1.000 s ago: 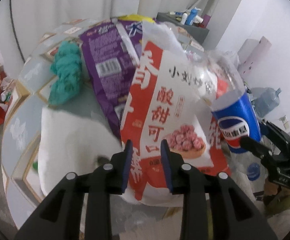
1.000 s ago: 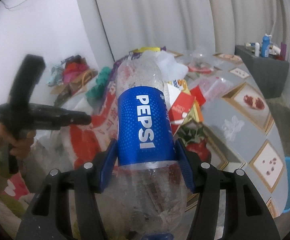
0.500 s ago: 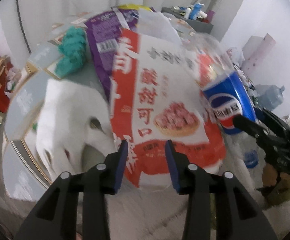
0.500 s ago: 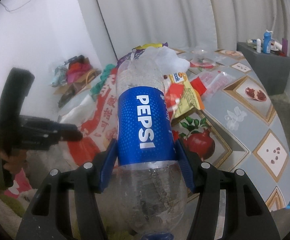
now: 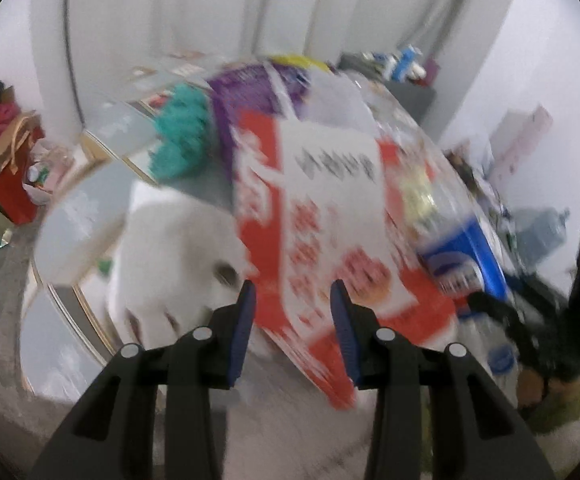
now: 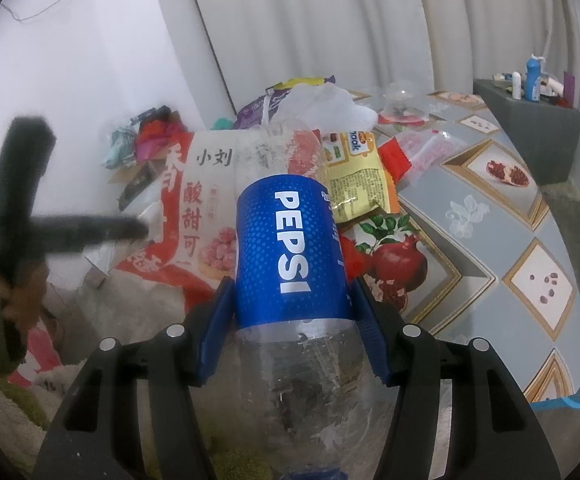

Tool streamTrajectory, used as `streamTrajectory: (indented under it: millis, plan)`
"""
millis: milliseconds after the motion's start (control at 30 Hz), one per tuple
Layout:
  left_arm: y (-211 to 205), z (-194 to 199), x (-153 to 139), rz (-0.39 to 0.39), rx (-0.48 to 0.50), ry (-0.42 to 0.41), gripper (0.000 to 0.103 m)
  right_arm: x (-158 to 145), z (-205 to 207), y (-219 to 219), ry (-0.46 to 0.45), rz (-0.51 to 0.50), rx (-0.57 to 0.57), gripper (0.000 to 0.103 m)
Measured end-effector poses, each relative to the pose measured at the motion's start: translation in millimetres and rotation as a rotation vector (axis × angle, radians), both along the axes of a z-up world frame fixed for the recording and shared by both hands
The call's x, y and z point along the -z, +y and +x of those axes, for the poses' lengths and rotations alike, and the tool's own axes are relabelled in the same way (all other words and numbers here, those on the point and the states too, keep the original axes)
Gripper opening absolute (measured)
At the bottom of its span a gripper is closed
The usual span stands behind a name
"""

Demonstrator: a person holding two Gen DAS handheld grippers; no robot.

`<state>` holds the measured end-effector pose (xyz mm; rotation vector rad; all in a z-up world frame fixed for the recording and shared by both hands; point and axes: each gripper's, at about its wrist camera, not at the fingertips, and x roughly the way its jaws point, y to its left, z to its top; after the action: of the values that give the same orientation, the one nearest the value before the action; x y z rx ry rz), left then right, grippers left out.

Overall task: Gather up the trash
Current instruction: 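Grasp the white-and-red snack bag edge with the left gripper and lift it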

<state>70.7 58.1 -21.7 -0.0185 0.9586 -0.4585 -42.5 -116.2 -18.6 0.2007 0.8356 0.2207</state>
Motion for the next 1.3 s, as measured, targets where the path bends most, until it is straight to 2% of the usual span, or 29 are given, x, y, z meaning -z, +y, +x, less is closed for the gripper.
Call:
streamTrajectory:
  millis: [67, 167, 300, 433, 533, 667, 800, 900, 1000, 1067, 1100, 1167, 1300]
  plan:
    - [9, 20, 0, -0.064, -0.009, 0.011, 0.037, 0, 0, 0, 0.0, -0.002, 0.0, 0.055]
    - [13, 49, 5, -0.151, 0.027, 0.048, 0.037, 0, 0, 0, 0.0, -0.001, -0.001, 0.055]
    - [8, 64, 11, -0.19, 0.072, 0.057, 0.037, 0, -2, 0, 0.002, -0.002, 0.002, 0.055]
    - [17, 71, 16, -0.241, 0.052, 0.078, 0.037, 0, -2, 0, 0.005, 0.007, 0.009, 0.055]
    - [21, 74, 19, -0.215, 0.02, 0.08, 0.037, -1, -1, 1, 0.005, 0.008, 0.008, 0.055]
    - [9, 80, 32, -0.18, 0.065, 0.137, 0.037, -1, 0, 2, 0.005, 0.008, 0.007, 0.055]
    - [5, 73, 30, -0.22, 0.084, 0.14, 0.037, -1, -2, 3, -0.001, -0.009, 0.013, 0.055]
    - [13, 61, 21, -0.335, 0.123, 0.14, 0.037, 0, -3, 2, -0.003, -0.006, 0.024, 0.055]
    - [23, 54, 23, -0.45, 0.14, 0.177, 0.037, 0, -3, 1, -0.005, -0.007, 0.027, 0.055]
    - [25, 54, 26, -0.443, 0.114, 0.201, 0.037, 0, -3, 2, -0.006, -0.007, 0.025, 0.055]
    - [24, 54, 30, -0.409, 0.095, 0.212, 0.036, 0, -3, 2, -0.008, -0.008, 0.024, 0.055]
    - [19, 52, 35, -0.332, 0.069, 0.204, 0.025, 0, -3, 3, -0.011, -0.016, 0.023, 0.055]
    - [8, 43, 28, -0.253, 0.063, 0.145, 0.015, -2, -5, 4, -0.018, -0.037, 0.029, 0.055]
